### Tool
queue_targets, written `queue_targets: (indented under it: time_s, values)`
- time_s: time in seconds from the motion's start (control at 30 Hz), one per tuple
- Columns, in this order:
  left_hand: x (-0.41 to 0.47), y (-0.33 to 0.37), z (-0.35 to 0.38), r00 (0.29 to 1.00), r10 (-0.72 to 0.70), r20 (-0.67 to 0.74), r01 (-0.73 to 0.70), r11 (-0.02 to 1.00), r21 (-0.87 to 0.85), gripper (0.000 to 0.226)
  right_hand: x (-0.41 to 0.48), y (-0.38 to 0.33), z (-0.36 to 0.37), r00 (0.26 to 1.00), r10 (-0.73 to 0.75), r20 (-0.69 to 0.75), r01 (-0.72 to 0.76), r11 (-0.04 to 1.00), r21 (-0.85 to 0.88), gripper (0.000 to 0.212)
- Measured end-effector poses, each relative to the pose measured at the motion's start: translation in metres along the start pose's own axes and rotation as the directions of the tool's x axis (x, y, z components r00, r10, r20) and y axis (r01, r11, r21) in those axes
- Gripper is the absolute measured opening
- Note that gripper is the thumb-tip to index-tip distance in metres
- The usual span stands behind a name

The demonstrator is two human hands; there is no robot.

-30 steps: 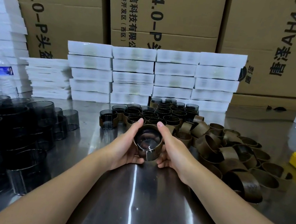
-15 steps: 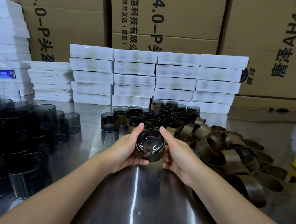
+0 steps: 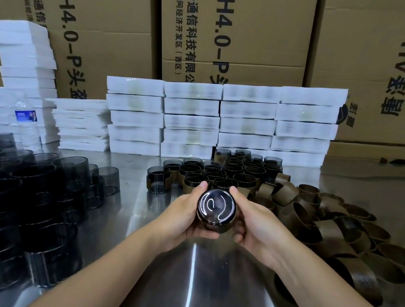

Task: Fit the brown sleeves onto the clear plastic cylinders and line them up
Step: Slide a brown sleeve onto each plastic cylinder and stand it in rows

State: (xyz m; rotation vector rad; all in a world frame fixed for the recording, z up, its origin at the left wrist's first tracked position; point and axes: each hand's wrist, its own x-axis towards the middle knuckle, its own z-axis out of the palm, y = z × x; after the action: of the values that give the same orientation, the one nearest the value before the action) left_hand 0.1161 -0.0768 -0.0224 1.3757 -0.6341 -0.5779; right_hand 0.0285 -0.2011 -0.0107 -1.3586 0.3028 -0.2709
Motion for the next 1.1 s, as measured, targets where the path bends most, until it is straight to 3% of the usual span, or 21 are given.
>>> queue_targets:
  time_s: [0.53,0.7,0.77,0.83,0.97,1.1]
  values:
    - [0.000,-0.001,-0.002,0.998,0.066,-0.007,-0.066,0.997,0.035,0.049,-0.003,-0.001,0.002,0.999,-0.025,0.028,0.024,0.999,0.037,0.027]
    - [0.003,-0.001,-0.003,0.975,0.151,-0.165,-0.127,0.981,0.147,0.028,-0.001,0.004,0.001,1.000,-0.008,-0.030,0.009,0.999,0.032,0.022]
    - [0.008,-0.003,-0.008,0.917,0.282,-0.281,-0.202,0.937,0.284,0.021,0.001,0.003,-0.002,0.997,0.020,-0.072,-0.015,0.998,0.064,0.028]
    - [0.012,-0.005,-0.019,0.857,0.415,-0.305,-0.231,0.840,0.492,0.003,0.003,0.001,-0.005,0.993,0.035,-0.113,-0.025,0.996,0.090,0.030]
    - [0.011,-0.007,-0.037,0.862,0.453,-0.228,-0.107,0.601,0.792,0.045,0.004,0.002,-0.006,0.990,0.051,-0.134,-0.039,0.995,0.092,0.030]
    - [0.010,-0.007,-0.041,0.866,0.476,-0.153,-0.117,0.490,0.864,0.062,0.003,0.002,-0.006,0.987,0.067,-0.147,-0.053,0.994,0.100,0.028]
